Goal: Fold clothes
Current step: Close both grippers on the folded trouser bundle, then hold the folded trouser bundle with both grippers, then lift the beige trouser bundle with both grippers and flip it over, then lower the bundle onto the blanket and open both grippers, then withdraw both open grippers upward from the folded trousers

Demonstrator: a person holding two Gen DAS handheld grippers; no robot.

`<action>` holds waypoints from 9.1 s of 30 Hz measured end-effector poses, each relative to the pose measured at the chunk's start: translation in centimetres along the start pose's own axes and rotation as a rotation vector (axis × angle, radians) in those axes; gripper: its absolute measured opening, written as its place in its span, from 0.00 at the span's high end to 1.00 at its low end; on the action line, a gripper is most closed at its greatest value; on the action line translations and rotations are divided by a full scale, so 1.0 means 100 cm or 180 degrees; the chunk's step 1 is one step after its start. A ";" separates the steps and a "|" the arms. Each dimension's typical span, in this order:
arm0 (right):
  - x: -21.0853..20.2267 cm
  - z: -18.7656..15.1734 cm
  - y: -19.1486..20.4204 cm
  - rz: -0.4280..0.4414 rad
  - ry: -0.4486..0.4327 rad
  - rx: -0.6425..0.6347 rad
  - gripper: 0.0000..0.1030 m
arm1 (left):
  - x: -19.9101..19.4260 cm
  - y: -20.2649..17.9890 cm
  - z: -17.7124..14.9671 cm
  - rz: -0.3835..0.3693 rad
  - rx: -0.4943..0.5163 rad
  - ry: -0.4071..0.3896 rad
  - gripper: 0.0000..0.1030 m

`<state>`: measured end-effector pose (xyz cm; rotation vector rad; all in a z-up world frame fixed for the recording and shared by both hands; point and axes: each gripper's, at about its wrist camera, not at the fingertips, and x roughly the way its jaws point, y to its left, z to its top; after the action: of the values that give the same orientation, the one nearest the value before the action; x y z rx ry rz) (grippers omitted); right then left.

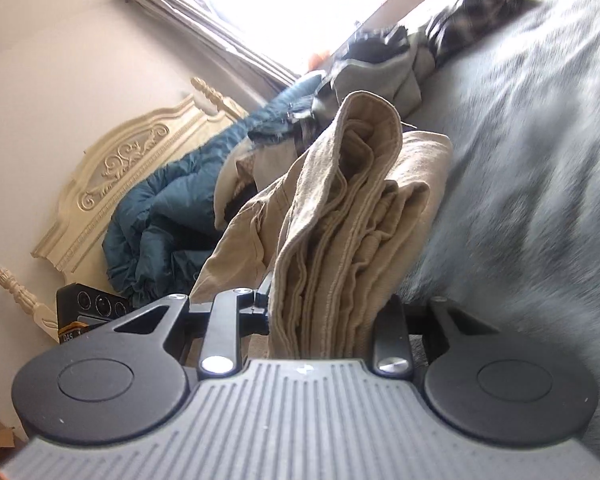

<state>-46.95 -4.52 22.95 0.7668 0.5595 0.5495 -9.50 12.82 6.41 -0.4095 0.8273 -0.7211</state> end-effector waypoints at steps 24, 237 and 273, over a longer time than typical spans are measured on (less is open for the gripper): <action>-0.093 0.008 -0.052 -0.0263 -0.0488 0.0178 0.73 | 0.081 -0.070 -0.013 -0.0248 0.0220 0.0320 0.66; -0.378 0.381 -0.427 -0.2885 -0.0940 0.1683 0.74 | 0.588 -0.497 0.070 -0.0020 0.2283 0.2154 0.42; -0.323 0.319 -0.285 -0.3150 0.0626 0.0262 0.74 | 0.304 -0.644 -0.080 -0.0263 0.2898 0.1604 0.31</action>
<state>-42.53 -57.60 28.69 0.4280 1.0522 -0.3229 -28.48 -54.15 23.52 0.5824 0.8544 -1.2124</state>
